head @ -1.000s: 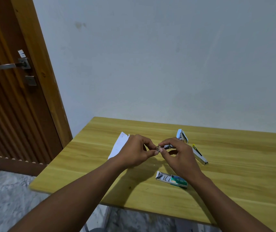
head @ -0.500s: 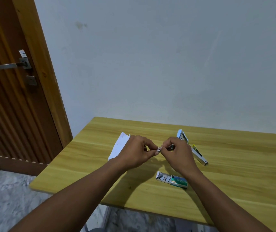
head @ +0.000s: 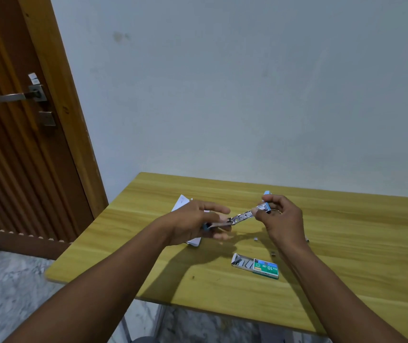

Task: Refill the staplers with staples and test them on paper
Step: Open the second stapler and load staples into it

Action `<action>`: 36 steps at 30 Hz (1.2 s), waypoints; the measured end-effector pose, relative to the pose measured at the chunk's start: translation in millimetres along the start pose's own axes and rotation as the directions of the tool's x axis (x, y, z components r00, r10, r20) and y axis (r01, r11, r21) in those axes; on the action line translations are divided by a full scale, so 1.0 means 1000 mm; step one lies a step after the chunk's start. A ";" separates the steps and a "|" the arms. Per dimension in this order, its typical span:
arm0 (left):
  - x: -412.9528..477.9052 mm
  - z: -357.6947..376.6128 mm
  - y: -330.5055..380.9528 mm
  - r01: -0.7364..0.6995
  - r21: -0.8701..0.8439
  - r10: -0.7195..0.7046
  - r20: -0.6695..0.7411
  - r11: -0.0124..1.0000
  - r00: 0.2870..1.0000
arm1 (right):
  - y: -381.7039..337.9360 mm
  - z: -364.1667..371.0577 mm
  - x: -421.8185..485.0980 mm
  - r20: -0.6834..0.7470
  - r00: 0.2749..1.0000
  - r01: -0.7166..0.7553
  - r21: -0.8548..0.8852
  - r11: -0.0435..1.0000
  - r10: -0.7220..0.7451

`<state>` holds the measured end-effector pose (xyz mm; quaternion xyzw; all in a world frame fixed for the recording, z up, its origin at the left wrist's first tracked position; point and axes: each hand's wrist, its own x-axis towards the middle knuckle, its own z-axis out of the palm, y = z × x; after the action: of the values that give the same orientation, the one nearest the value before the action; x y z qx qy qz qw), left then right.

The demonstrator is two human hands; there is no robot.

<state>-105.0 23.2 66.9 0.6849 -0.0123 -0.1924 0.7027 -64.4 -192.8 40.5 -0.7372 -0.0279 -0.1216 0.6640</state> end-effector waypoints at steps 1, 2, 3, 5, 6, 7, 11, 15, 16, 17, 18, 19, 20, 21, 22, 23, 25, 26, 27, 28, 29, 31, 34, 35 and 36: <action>0.000 -0.002 0.002 0.010 -0.141 -0.005 0.031 0.990 0.999 | 0.000 -0.002 0.000 -0.014 1.000 -0.009 0.045 0.999 0.009; -0.001 -0.003 0.002 0.016 -0.230 -0.002 0.063 0.973 0.998 | -0.001 -0.003 0.000 -0.025 0.999 -0.039 0.097 0.995 0.041; 0.000 -0.004 0.002 0.006 -0.253 0.016 0.086 0.967 0.996 | -0.002 -0.004 0.001 -0.026 0.995 -0.086 0.166 0.982 0.092; 0.003 -0.002 -0.003 -0.079 -0.145 0.086 0.042 0.986 0.995 | -0.004 -0.004 0.002 0.011 0.980 -0.190 0.332 0.924 0.198; 0.005 0.001 -0.006 -0.133 -0.047 0.132 -0.025 0.990 0.991 | -0.005 -0.003 0.001 0.045 0.970 -0.236 0.411 0.881 0.239; 0.008 0.005 -0.008 -0.175 0.059 0.180 -0.107 0.983 0.978 | -0.006 -0.001 0.000 0.084 0.960 -0.275 0.471 0.838 0.267; 0.020 0.018 -0.015 -0.184 0.167 0.227 -0.297 0.969 0.928 | -0.010 0.005 -0.004 0.188 0.940 -0.340 0.567 0.751 0.283; 0.021 0.022 -0.021 -0.217 0.057 0.224 -0.276 0.975 0.935 | -0.012 0.005 -0.004 0.203 0.943 -0.332 0.592 0.735 0.262; 0.022 0.024 -0.022 -0.248 0.060 0.254 -0.302 0.967 0.919 | -0.012 0.007 -0.005 0.201 0.950 -0.311 0.567 0.763 0.238; 0.023 0.024 -0.022 -0.272 0.077 0.282 -0.326 0.959 0.902 | -0.013 0.010 -0.006 0.192 0.957 -0.287 0.521 0.804 0.217; 0.023 0.025 -0.023 -0.286 0.103 0.304 -0.339 0.953 0.891 | -0.013 0.013 -0.007 0.177 0.963 -0.265 0.473 0.840 0.204; 0.023 0.026 -0.023 -0.292 0.131 0.320 -0.342 0.947 0.883 | -0.014 0.016 -0.008 0.157 0.965 -0.257 0.443 0.859 0.209; 0.023 0.026 -0.023 -0.295 0.152 0.330 -0.341 0.943 0.880 | -0.015 0.017 -0.007 0.137 0.965 -0.263 0.430 0.864 0.225; 0.022 0.027 -0.023 -0.293 0.159 0.331 -0.340 0.943 0.880 | -0.015 0.018 -0.006 0.127 0.962 -0.273 0.432 0.860 0.241; 0.021 0.026 -0.022 -0.288 0.156 0.325 -0.336 0.945 0.884 | -0.014 0.018 -0.004 0.125 0.961 -0.278 0.434 0.857 0.249; 0.020 0.026 -0.022 -0.277 0.159 0.316 -0.334 0.948 0.888 | -0.014 0.017 -0.002 0.128 0.960 -0.281 0.430 0.858 0.250; 0.019 0.022 -0.022 -0.257 0.213 0.321 -0.368 0.943 0.872 | -0.015 0.017 0.000 0.137 0.960 -0.279 0.423 0.862 0.244; 0.020 0.017 -0.025 -0.245 0.279 0.348 -0.421 0.928 0.838 | -0.016 0.016 0.002 0.140 0.959 -0.282 0.429 0.858 0.245; 0.022 0.011 -0.028 -0.203 0.387 0.388 -0.493 0.900 0.779 | -0.019 0.015 0.003 0.144 0.955 -0.296 0.450 0.842 0.259; 0.024 0.002 -0.033 -0.092 0.523 0.427 -0.570 0.847 0.702 | -0.022 0.013 0.004 0.149 0.945 -0.327 0.497 0.804 0.292; 0.025 -0.008 -0.038 0.081 0.631 0.452 -0.633 0.771 0.628 | -0.025 0.009 0.005 0.160 0.926 -0.371 0.559 0.742 0.342; 0.022 -0.029 -0.048 0.432 0.637 0.369 -0.746 0.639 0.555 | -0.028 -0.001 0.009 0.213 0.874 -0.454 0.675 0.581 0.436; 0.015 -0.051 -0.064 0.656 0.522 0.140 -0.828 0.545 0.543 | -0.021 -0.013 0.013 0.272 0.816 -0.528 0.711 0.464 0.511; 0.015 -0.056 -0.067 0.652 0.524 0.138 -0.826 0.548 0.547 | -0.016 -0.014 0.014 0.299 0.799 -0.560 0.686 0.465 0.522; 0.016 -0.061 -0.069 0.620 0.529 0.157 -0.819 0.580 0.551 | -0.012 -0.014 0.013 0.333 0.779 -0.600 0.643 0.477 0.531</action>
<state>-90.7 77.5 -7.7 0.9177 0.3260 0.0593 0.2192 -55.9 -207.2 56.5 -0.3874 0.1423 0.1575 0.8971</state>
